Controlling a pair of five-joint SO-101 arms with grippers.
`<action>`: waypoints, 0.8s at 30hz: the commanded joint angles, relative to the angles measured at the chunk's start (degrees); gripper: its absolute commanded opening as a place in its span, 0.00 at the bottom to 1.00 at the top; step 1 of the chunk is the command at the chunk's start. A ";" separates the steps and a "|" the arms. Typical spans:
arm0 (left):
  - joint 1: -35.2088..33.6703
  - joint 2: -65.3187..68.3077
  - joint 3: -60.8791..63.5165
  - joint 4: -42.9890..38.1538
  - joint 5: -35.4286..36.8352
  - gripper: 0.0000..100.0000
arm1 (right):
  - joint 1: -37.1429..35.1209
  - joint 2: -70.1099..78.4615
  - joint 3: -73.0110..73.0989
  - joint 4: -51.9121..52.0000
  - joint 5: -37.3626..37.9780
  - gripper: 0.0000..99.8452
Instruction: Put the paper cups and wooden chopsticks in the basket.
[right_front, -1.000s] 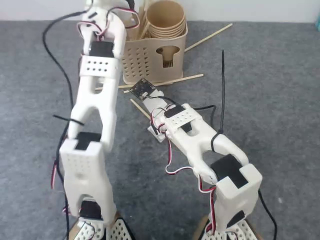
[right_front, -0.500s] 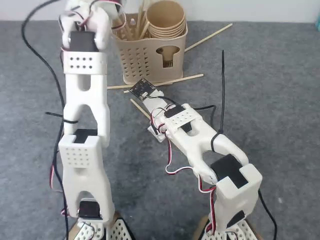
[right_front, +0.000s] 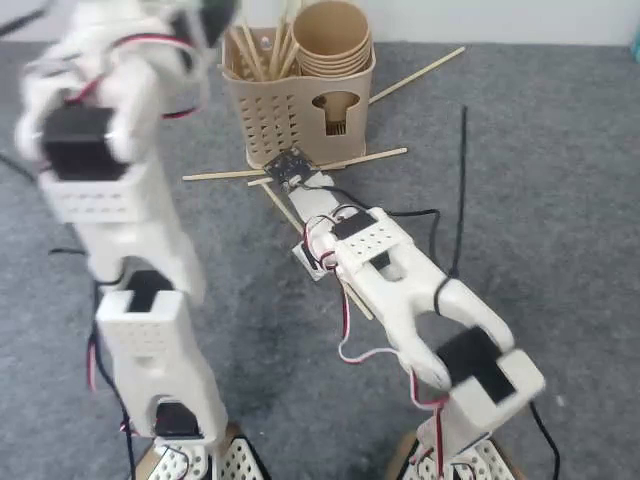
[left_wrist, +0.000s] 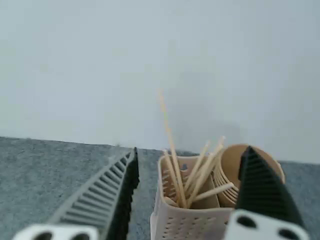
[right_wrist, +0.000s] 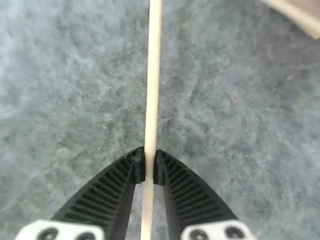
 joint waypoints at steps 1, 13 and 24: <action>-6.07 -5.80 -0.22 2.37 1.67 0.30 | -0.31 -10.86 1.76 0.48 -1.32 0.01; -12.66 -24.35 28.35 2.37 -1.58 0.30 | 4.53 -40.31 0.97 -0.75 -1.41 0.01; -12.92 -47.12 75.91 -10.11 -1.41 0.30 | 6.55 -28.70 -24.62 -4.18 -1.58 0.01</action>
